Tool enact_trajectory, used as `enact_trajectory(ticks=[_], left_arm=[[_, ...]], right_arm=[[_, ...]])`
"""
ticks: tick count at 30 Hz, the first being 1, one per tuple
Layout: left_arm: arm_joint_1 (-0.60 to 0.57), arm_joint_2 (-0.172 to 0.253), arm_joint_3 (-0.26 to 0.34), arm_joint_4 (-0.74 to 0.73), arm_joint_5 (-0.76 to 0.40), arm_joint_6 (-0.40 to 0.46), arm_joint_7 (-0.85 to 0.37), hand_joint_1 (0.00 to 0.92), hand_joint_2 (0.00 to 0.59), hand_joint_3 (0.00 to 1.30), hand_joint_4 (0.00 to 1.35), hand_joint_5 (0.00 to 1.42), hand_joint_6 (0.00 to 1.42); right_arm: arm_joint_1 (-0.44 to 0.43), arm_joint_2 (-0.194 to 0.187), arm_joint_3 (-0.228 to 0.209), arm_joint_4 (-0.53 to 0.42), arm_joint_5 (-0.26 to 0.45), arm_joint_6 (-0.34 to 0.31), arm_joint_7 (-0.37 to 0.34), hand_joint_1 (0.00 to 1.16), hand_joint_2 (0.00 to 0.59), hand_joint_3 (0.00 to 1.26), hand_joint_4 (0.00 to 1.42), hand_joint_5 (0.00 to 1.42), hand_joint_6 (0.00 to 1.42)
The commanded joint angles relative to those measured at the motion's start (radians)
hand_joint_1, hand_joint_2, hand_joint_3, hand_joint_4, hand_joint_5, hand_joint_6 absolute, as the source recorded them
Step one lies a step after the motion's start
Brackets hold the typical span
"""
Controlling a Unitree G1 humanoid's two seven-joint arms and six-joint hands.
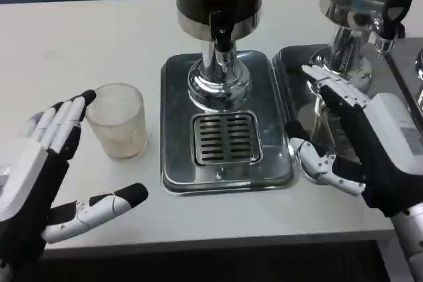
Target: Grasp the cup under the faucet to collect the drink, then remove the cup.
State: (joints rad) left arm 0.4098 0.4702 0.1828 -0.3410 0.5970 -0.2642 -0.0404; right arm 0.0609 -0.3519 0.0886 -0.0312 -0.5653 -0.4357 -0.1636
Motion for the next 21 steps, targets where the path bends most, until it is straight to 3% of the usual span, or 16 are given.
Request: enact_trajectory(ticks=[1,21], left_arm=[[-0.004,0.020,0.005,0.013,-0.008,-0.009,-0.004,0.000,0.050,0.00,0.00,0.00,0.00],[-0.010,0.025,0.007,0.030,-0.016,-0.014,0.007,0.000,0.047,0.00,0.00,0.00,0.00]], right_arm=[[0.009,0.006,0.000,-0.015,-0.012,0.008,-0.012,0.43,0.443,0.20,0.14,0.16,0.27],[0.009,0.008,0.001,-0.010,-0.016,0.015,-0.006,0.43,0.443,0.22,0.15,0.15,0.27]])
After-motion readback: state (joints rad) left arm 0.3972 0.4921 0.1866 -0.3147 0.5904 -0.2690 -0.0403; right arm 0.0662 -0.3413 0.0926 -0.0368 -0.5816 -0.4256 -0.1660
